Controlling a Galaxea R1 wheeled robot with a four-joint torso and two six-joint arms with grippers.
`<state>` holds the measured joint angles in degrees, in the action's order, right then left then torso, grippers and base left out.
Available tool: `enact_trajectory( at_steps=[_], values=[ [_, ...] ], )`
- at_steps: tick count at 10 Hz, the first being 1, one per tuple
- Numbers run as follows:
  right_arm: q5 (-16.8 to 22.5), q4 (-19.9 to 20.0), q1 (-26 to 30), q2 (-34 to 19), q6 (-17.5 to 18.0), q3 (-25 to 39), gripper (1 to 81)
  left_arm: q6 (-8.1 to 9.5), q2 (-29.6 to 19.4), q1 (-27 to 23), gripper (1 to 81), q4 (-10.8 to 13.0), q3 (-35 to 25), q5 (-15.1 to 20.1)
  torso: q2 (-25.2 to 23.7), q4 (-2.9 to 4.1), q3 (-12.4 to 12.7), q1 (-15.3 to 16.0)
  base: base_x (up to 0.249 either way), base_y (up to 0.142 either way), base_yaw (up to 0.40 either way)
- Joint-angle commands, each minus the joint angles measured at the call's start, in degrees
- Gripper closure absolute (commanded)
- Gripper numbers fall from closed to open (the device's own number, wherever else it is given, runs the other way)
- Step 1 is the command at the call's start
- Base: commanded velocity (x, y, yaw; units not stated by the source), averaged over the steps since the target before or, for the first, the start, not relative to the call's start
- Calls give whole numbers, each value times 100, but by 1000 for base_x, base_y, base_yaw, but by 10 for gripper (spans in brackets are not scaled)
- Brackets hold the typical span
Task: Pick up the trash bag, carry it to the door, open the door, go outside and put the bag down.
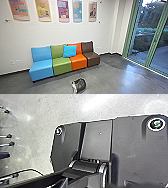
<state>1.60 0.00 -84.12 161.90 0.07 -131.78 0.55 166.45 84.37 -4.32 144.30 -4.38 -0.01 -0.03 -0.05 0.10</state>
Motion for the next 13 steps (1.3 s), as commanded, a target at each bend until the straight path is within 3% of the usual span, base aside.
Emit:
enact_trajectory(
  at_steps=[1, 13],
  values=[
    [315, 62, 364, -41, 10, 119, 10, 24, -41, -320, 10, -43, -51, 271, 0, 0, 0, 0, 134, 60, 0],
    [315, 62, 364, -50, 10, 119, 10, 24, -41, -329, 10, -35, -42, 262, 0, 0, 0, 0, 134, 61, 0]
  ],
)
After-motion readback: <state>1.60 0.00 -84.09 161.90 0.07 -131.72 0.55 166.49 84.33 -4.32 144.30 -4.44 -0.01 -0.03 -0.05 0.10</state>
